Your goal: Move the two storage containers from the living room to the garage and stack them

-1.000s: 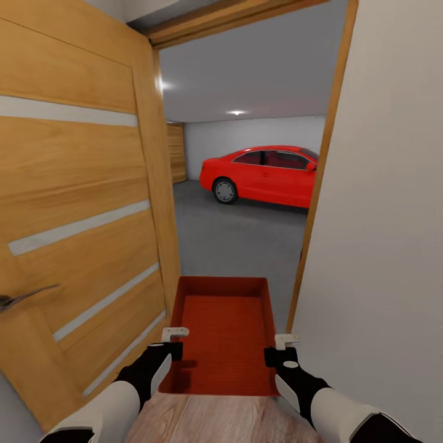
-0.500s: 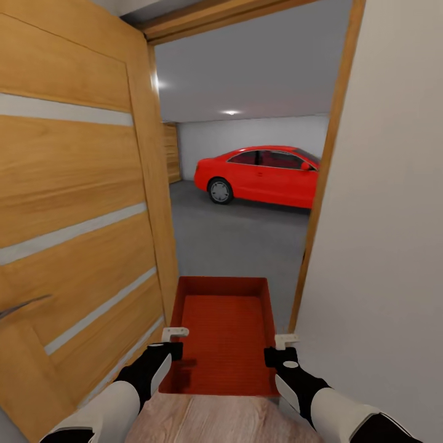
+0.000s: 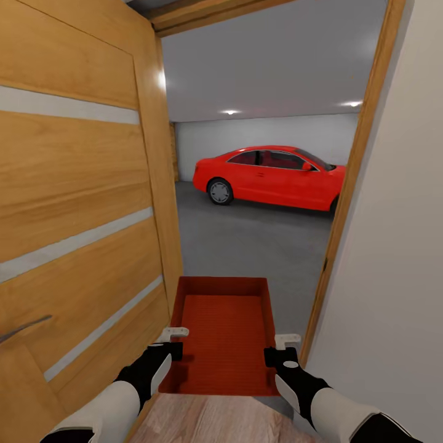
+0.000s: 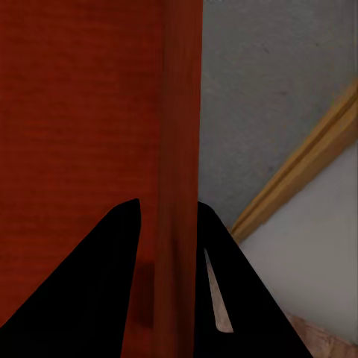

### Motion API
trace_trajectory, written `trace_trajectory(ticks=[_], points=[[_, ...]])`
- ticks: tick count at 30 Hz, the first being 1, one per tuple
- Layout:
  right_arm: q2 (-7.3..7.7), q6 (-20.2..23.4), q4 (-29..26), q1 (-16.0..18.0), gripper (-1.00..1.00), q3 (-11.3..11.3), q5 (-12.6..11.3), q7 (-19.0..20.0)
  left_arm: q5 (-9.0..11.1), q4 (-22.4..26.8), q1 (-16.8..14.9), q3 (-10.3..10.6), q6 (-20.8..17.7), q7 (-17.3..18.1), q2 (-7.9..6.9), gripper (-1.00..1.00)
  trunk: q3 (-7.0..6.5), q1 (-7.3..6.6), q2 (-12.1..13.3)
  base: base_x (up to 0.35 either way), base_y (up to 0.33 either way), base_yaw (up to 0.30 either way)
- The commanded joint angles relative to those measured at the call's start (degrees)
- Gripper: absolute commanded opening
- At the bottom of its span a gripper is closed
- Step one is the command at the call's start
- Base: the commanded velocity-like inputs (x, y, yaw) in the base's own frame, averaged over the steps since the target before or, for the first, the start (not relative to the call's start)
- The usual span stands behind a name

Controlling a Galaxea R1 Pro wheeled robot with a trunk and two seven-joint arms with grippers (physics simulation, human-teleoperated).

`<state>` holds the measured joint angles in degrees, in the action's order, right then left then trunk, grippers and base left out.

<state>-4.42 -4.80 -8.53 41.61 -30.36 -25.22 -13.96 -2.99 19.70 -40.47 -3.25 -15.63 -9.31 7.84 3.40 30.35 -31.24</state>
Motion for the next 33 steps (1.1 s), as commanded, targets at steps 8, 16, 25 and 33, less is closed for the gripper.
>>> trace_trajectory(ticks=[8,16,25,33], points=[[0.03,-0.3,0.41,0.05,-1.0,-0.58,-0.97,-0.1,-1.14,3.15,-0.05,-1.13,-0.44,-0.18,-0.02,-1.0,0.12,0.04,-0.11,0.141,0.13,-0.222],[0.03,-0.3,0.38,0.05,-1.0,-0.58,-0.97,-0.1,-1.14,3.15,-0.05,-1.14,-0.44,-0.19,-0.02,-1.0,0.12,0.04,-0.11,0.109,0.103,-0.233],[0.03,-0.3,0.41,0.05,-1.0,-0.58,-0.97,-0.1,-1.14,3.15,-0.05,-1.14,-0.44,-0.19,-0.02,-1.0,0.12,0.04,-0.11,0.108,0.102,-0.205],[0.03,-0.3,0.4,0.05,-1.0,-0.58,-0.97,-0.1,-1.14,3.15,-0.05,-1.14,-0.45,-0.19,-0.02,-1.0,0.12,0.04,-0.11,0.107,0.102,-0.183]])
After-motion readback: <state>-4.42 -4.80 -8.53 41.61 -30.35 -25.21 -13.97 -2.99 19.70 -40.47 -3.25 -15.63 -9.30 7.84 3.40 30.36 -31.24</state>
